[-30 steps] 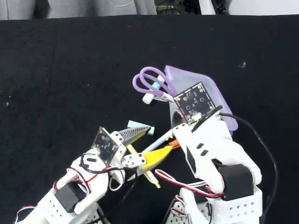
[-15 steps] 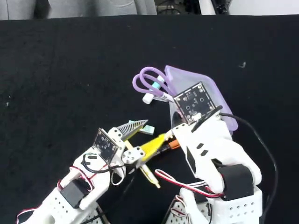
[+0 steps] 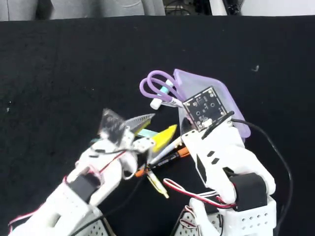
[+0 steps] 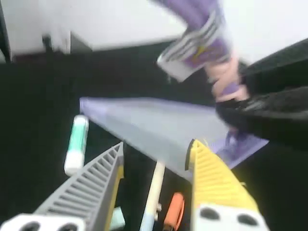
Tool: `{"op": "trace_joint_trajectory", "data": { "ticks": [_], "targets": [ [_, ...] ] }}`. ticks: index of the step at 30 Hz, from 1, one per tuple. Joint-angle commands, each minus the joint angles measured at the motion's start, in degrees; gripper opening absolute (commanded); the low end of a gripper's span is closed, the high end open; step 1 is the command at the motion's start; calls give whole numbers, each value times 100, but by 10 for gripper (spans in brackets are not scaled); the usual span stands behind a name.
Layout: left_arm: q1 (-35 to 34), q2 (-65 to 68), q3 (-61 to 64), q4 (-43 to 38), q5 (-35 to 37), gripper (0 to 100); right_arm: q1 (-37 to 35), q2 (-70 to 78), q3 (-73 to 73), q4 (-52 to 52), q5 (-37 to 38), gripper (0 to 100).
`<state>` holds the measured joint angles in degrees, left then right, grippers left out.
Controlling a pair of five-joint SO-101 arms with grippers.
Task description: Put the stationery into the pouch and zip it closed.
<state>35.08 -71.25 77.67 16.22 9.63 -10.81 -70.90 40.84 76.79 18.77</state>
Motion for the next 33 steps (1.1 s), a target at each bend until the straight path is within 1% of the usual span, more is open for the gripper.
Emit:
{"op": "trace_joint_trajectory", "data": {
  "ticks": [1,4,6,9,19,22,25,29,33],
  "targets": [
    [-48,1459,-892,-141,132,232,-70,-22,-382,-167,-53,11],
    [110,2251,-1341,-132,290,232,-70,-22,-374,-167,-53,11],
    [233,2514,-1543,-132,360,232,-70,-22,-374,-167,-53,11],
    [312,2602,-1692,-141,343,232,-70,-22,-356,-167,-44,11],
    [251,2673,-1727,-149,325,232,-70,-22,-356,-149,-44,11],
    [180,2743,-1648,-484,325,232,-70,-22,-356,-141,-35,11],
    [154,3086,-1640,-765,325,232,-70,-22,-356,-132,-35,11],
    [224,3481,-1807,-756,369,228,-62,-22,-347,-123,-26,11],
    [233,3244,-1780,-730,378,227,-62,-22,-338,-123,0,11]
  ]
}}
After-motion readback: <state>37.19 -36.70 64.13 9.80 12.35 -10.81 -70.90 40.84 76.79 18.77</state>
